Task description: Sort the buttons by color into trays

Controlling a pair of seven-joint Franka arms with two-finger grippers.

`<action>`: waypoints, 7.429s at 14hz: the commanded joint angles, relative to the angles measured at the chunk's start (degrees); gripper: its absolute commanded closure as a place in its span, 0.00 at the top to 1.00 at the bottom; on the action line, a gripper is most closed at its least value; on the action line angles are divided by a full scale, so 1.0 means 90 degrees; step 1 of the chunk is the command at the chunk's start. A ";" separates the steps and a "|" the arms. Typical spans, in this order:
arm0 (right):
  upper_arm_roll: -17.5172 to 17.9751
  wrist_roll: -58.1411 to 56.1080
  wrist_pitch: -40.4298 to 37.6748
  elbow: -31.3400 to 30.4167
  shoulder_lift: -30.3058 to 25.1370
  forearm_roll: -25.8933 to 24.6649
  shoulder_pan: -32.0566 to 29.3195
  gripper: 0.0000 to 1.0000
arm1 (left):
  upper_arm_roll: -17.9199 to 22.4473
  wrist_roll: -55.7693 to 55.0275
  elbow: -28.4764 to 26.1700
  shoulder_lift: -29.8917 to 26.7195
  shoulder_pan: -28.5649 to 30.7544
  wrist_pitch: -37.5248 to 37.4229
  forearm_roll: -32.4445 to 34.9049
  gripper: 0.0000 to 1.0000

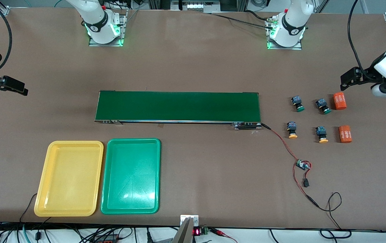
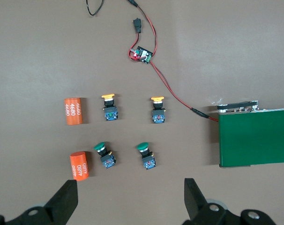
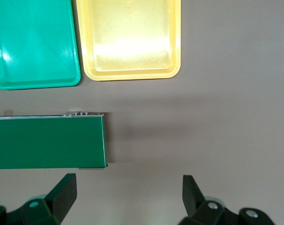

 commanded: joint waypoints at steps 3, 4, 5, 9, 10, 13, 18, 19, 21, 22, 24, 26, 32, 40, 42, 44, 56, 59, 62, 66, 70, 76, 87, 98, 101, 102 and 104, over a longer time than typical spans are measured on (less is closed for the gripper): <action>0.0026 -0.0031 -0.0031 -0.0055 -0.0121 0.0044 -0.0018 1.00 | 0.0089 0.0020 0.0427 0.0799 0.0222 -0.0070 -0.0044 1.00; 0.0026 -0.0031 -0.0031 -0.0055 -0.0121 0.0044 -0.0018 1.00 | 0.0099 0.0011 0.0379 0.1022 0.0233 -0.0070 0.0043 1.00; 0.0026 -0.0051 -0.0041 -0.0055 -0.0131 0.0044 -0.0018 1.00 | 0.0099 0.0040 0.0378 0.1188 0.0300 -0.0051 0.0218 1.00; 0.0036 -0.0022 -0.0139 -0.0055 -0.0131 0.0035 -0.0009 1.00 | 0.0089 0.0089 0.0281 0.1755 0.0632 0.0259 0.1030 1.00; 0.0036 -0.0021 -0.0139 -0.0045 -0.0131 -0.0014 -0.0009 1.00 | 0.0089 0.0089 0.0077 0.1815 0.0710 0.0658 0.1040 1.00; 0.0045 -0.0061 -0.0468 -0.0016 -0.0121 -0.0024 -0.0018 1.00 | 0.0089 0.0652 -0.0703 0.1893 0.1052 0.2160 0.1040 1.00; 0.0231 -0.0100 -0.1857 0.1020 -0.0092 -0.0658 0.0118 1.00 | 0.0080 0.1524 -0.1972 0.2205 0.1648 0.4963 0.1040 1.00; 0.0212 -0.0100 -0.1838 0.1058 -0.0034 -0.0717 0.0080 1.00 | 0.0080 0.1563 -0.2207 0.2273 0.1745 0.5442 0.1040 1.00; 0.0182 -0.0080 -0.1673 0.1263 -0.0033 -0.0747 0.0089 1.00 | 0.0080 0.1670 -0.2502 0.2478 0.1911 0.6157 0.1040 1.00; 0.0202 -0.0041 -0.1585 0.1235 0.0034 -0.0708 0.0070 1.00 | 0.0070 0.1787 -0.2512 0.2644 0.2009 0.6363 0.1040 1.00; 0.0211 -0.0099 -0.1555 0.1234 0.0229 -0.0649 0.0079 1.00 | 0.0070 0.1943 -0.2513 0.2917 0.2165 0.6782 0.1040 1.00; 0.0212 -0.0090 -0.1545 0.1215 0.0318 -0.0455 0.0070 1.00 | 0.0060 0.2080 -0.2513 0.3171 0.2264 0.7242 0.1040 1.00; 0.0104 -0.0031 -0.1195 0.1244 0.0435 -0.0307 0.0021 1.00 | -0.0077 0.1954 -0.2522 0.3573 0.2557 0.7371 0.1021 0.55; 0.0104 -0.0100 -0.0412 0.1225 0.0631 -0.0121 0.0030 1.00 | -0.0905 0.2012 -0.1685 0.2851 0.2586 0.5071 0.1011 0.19; 0.0104 -0.0109 -0.0568 0.1138 0.0485 -0.0151 0.0031 1.00 | -0.1237 0.2080 -0.1235 0.2705 0.2586 0.3784 0.1001 0.20; 0.0094 -0.0100 -0.0336 0.0622 0.0260 -0.0161 0.0040 1.00 | -0.1686 0.2217 -0.0786 0.2684 0.2586 0.2349 0.1011 0.22; 0.0114 -0.0090 0.0252 -0.0143 -0.0268 -0.0102 0.0070 1.00 | -0.4411 0.5098 -0.0784 0.3143 0.2382 0.1510 0.1001 0.20; 0.0133 -0.0080 0.0184 -0.0113 -0.0336 -0.0073 0.0099 1.00 | -0.4549 0.5059 -0.0939 0.3279 0.1933 0.2075 0.0991 0.19; 0.0114 -0.0090 -0.0089 -0.0104 -0.0375 -0.0063 0.0079 1.00 | -0.4588 0.5118 -0.1282 0.3319 0.1864 0.2624 0.1001 0.19; 0.0036 -0.0100 -0.0382 -0.0094 -0.0492 -0.0063 0.0050 1.00 | -0.4949 0.5128 -0.1535 0.3309 0.1834 0.2838 0.1011 0.18; 0.0075 -0.0100 -0.0354 -0.0094 -0.0561 -0.0083 0.0089 1.00 | -0.5008 0.5118 -0.1878 0.3300 0.1815 0.3269 0.1011 0.47; 0.0046 -0.0100 -0.0168 -0.0152 -0.0551 -0.0141 0.0069 1.00 | -0.5028 0.5031 -0.1800 0.2920 0.1824 0.2900 0.1021 1.00; 0.0055 -0.0100 -0.0129 -0.0152 -0.0541 -0.0132 0.0070 1.00 | -0.4920 0.0056 -0.0512 0.2449 0.2390 0.1160 0.1205 1.00; 0.0046 -0.0100 -0.0070 -0.0143 -0.0512 -0.0161 0.0021 1.00 | -0.4101 -0.1566 0.0516 0.3466 0.2811 0.1160 0.2007 1.00; 0.0046 -0.0100 -0.0061 -0.0143 -0.0502 -0.0151 -0.0009 1.00 | -0.4081 -0.2868 -0.0292 0.3398 0.2908 0.1635 0.2056 1.00; 0.0046 -0.0100 -0.0051 -0.0133 -0.0502 -0.0151 -0.0009 1.00 | -0.4081 -0.2870 -0.0663 0.3359 0.3092 0.2074 0.2104 1.00; 0.0046 -0.0100 0.0047 -0.0133 -0.0492 -0.0161 -0.0009 1.00 | -0.4081 -0.2831 -0.1483 0.3329 0.3474 0.3283 0.2338 1.00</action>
